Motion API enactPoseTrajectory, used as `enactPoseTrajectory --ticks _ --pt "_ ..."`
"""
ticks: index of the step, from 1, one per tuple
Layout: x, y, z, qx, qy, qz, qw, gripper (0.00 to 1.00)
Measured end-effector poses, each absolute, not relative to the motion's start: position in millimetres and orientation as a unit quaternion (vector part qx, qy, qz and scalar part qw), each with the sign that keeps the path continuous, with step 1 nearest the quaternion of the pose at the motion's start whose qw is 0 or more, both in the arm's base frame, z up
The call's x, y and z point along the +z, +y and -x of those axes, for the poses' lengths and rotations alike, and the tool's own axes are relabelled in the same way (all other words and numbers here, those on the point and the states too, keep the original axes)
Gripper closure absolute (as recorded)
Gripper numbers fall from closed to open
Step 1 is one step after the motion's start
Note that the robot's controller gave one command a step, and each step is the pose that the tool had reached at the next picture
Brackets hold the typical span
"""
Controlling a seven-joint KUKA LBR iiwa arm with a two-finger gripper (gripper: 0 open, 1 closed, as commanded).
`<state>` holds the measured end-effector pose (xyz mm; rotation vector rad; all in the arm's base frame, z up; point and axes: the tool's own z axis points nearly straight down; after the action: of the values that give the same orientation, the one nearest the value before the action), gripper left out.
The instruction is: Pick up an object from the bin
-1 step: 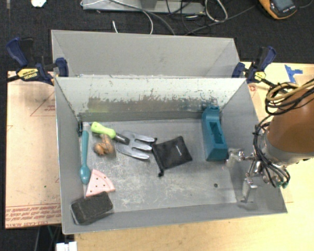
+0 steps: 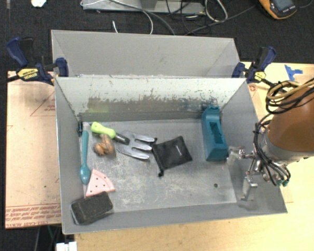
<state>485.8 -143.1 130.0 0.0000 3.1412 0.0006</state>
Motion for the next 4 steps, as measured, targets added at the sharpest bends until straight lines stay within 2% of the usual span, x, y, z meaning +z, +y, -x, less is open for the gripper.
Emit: enactPoseTrajectory --ticks 1,2,3,4 --pt "145 -107 -534.2 0.001 1.000 0.012 0.000 0.00" --pt "137 -75 -557.1 0.000 1.000 0.024 0.000 0.00" --pt "123 -24 -559.1 0.003 1.000 0.023 0.002 0.00" --pt "76 21 -598.0 0.001 0.996 0.088 0.006 0.00"
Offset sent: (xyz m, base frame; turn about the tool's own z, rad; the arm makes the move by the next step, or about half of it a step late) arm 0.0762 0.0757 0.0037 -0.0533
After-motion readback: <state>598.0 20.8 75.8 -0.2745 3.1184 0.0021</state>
